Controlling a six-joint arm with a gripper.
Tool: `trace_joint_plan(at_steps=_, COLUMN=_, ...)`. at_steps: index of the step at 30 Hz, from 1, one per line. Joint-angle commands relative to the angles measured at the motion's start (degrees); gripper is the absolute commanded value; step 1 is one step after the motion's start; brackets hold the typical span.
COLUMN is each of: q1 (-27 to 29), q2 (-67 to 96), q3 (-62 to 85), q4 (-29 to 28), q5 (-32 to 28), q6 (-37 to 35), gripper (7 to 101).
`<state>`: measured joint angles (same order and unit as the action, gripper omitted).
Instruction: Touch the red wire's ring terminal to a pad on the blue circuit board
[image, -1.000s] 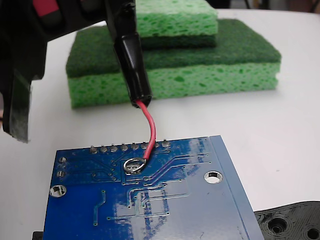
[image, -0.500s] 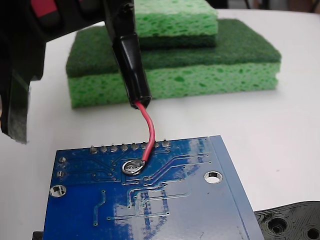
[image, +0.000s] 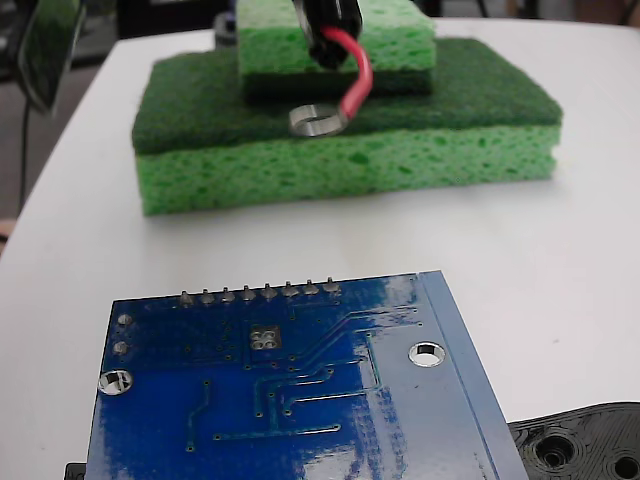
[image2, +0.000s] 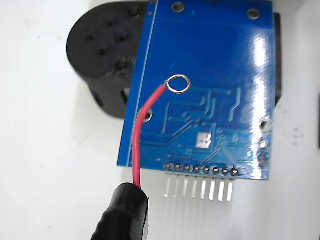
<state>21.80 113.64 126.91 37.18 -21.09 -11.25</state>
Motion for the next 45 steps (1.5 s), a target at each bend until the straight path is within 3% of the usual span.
trace_joint_plan(at_steps=1, q1=-1.1, q2=4.0, q3=3.0, q4=-0.8, q5=2.9, q6=1.4, gripper=100.3)
trace_joint_plan(at_steps=8, q1=-8.1, q2=14.8, q3=10.9, q4=3.4, q5=15.0, q6=7.0, gripper=100.3)
trace_joint_plan(at_steps=14, q1=-10.0, q2=25.1, q3=22.5, q4=-0.8, q5=15.9, q6=10.7, gripper=100.3)
trace_joint_plan(at_steps=20, q1=-12.9, q2=24.3, q3=24.5, q4=0.1, q5=19.2, q6=13.4, gripper=100.3)
trace_joint_plan(at_steps=25, q1=-14.0, q2=33.2, q3=30.8, q4=-0.3, q5=20.0, q6=14.5, gripper=100.3)
trace_joint_plan(at_steps=32, q1=-14.0, q2=60.8, q3=41.4, q4=6.9, q5=19.9, q6=15.7, gripper=100.3)
trace_joint_plan(at_steps=39, q1=-16.3, q2=61.3, q3=42.3, q4=7.0, q5=21.5, q6=16.3, gripper=100.3)
trace_joint_plan(at_steps=45, q1=-19.9, q2=61.3, q3=43.7, q4=7.1, q5=26.9, q6=17.6, gripper=100.3)
